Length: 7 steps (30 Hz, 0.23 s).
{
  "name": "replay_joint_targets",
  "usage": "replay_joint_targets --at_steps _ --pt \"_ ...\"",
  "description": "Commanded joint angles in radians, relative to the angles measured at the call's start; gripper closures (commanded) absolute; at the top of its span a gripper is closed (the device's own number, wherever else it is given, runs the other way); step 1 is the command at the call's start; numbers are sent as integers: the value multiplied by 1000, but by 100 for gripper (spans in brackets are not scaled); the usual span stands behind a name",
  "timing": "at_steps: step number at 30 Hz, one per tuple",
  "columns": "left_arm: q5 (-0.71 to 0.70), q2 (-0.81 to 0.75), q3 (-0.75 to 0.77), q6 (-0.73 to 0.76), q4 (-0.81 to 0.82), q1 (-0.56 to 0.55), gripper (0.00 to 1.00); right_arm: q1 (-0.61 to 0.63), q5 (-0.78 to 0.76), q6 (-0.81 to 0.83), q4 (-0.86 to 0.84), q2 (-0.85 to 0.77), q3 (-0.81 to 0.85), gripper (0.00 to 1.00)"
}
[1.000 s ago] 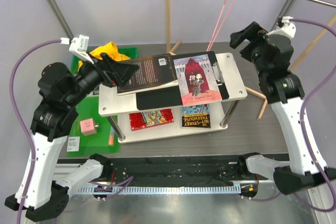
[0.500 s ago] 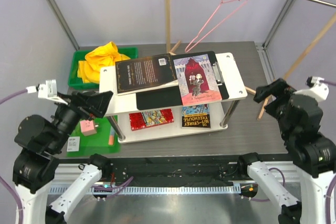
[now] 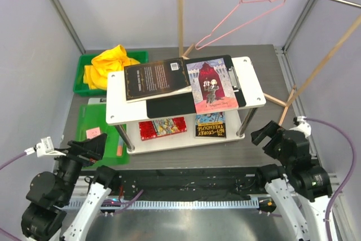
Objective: Remove the shorts from the hanger
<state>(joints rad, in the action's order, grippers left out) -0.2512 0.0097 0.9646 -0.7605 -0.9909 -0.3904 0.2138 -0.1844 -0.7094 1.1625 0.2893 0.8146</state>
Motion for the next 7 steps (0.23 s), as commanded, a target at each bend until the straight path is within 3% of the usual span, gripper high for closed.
replay_joint_targets --at_steps 1,7 --pt "-92 -28 -36 -74 -71 -2 0 1 135 -51 -179 -50 -135 0" --pt "-131 -54 -69 -106 -60 -2 0 -1 233 -53 -285 -121 -250 0"
